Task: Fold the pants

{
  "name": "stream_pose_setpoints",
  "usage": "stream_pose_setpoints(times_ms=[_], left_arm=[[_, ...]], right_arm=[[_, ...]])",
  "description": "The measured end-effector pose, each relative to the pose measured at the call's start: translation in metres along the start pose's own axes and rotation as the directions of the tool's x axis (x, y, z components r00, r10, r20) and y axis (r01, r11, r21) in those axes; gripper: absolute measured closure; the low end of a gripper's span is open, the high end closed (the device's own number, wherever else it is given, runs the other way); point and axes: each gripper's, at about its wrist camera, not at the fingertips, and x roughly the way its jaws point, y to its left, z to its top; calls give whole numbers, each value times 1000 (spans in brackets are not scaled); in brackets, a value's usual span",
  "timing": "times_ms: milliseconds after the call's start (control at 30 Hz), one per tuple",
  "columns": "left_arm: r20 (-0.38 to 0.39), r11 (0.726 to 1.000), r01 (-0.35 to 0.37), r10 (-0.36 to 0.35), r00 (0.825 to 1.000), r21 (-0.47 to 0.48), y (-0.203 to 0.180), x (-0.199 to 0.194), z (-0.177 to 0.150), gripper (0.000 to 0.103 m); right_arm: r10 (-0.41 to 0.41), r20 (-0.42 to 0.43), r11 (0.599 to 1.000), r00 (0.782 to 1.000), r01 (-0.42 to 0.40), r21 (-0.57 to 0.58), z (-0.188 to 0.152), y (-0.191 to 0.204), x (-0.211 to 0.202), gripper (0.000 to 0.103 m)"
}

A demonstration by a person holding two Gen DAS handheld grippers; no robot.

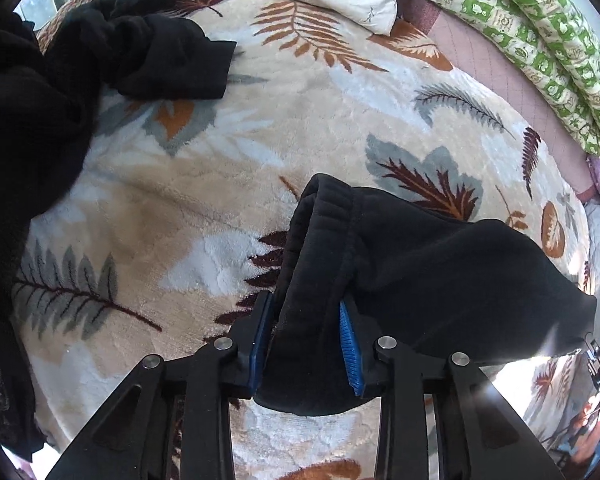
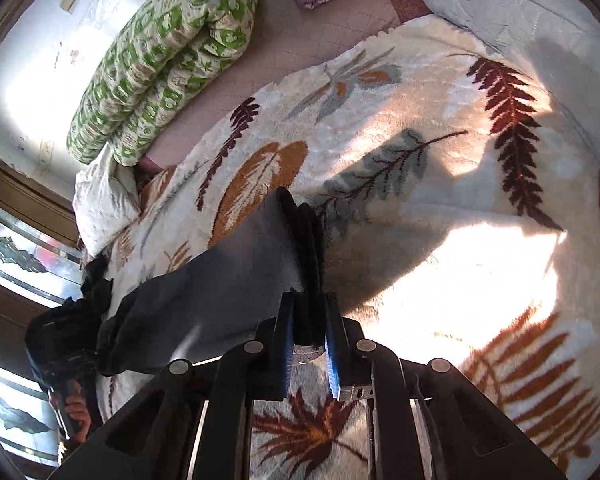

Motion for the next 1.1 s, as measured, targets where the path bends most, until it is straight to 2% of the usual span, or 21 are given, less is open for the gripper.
stream_pose_setpoints(times_ms=[67, 167, 233, 333, 400, 467, 533, 600, 667, 733, 800, 833, 967, 1100], left_arm=[[-39, 1000, 2, -2, 999, -19, 2, 7, 2, 72], [-40, 999, 19, -20, 999, -30, 5, 8, 5, 72], [-63, 1000, 6, -7, 998, -25, 7, 16, 8, 71], [-58, 1000, -22, 22, 998, 7, 4, 17, 7, 62], [-34, 999, -15, 17, 999, 50, -1, 10, 4, 62], [7, 996, -5, 5, 1000, 84, -4, -3, 0, 57], [54, 994, 3, -9, 999, 108, -5, -18, -3, 46], [112, 993, -9, -4, 994, 114, -6, -32, -1, 37], [152, 995, -29, 14, 988, 99, -6, -41, 7, 32], [158, 998, -4, -7, 987, 70, -5, -46, 15, 32], [163, 999, 6, -14, 987, 50, -3, -49, 21, 31], [161, 999, -1, -6, 987, 45, -2, -47, 23, 26], [86, 998, -29, 24, 996, 59, -6, -25, 34, 26], [37, 999, 27, -28, 999, 31, -8, -6, 47, 26]], right_arm=[[-6, -20, 999, 1000, 7, 45, -7, -12, -1, 90], [24, -20, 990, 999, -21, 140, -19, -37, 3, 91], [0, -38, 984, 999, 7, 178, -26, -51, 12, 95], [21, -30, 976, 999, -14, 216, -31, -61, 20, 94], [12, -42, 981, 999, -3, 196, -30, -56, 18, 82], [-37, -45, 985, 998, 44, 167, -26, -50, 9, 79], [-96, 0, 985, 995, 95, 145, -18, -46, -9, 76], [-100, 59, 989, 993, 93, 118, -7, -40, -23, 68], [-81, 67, 993, 994, 75, 90, 4, -30, -23, 62], [-84, 46, 995, 995, 82, 55, 13, -17, -10, 62], [-121, 16, 992, 992, 121, 25, 18, -7, 9, 62], [-136, 2, 991, 991, 136, 14, 20, -4, 18, 62], [-166, -37, 986, 985, 165, -12, 24, 5, 45, 62], [-197, -58, 980, 979, 195, -45, 22, 11, 57, 64]])
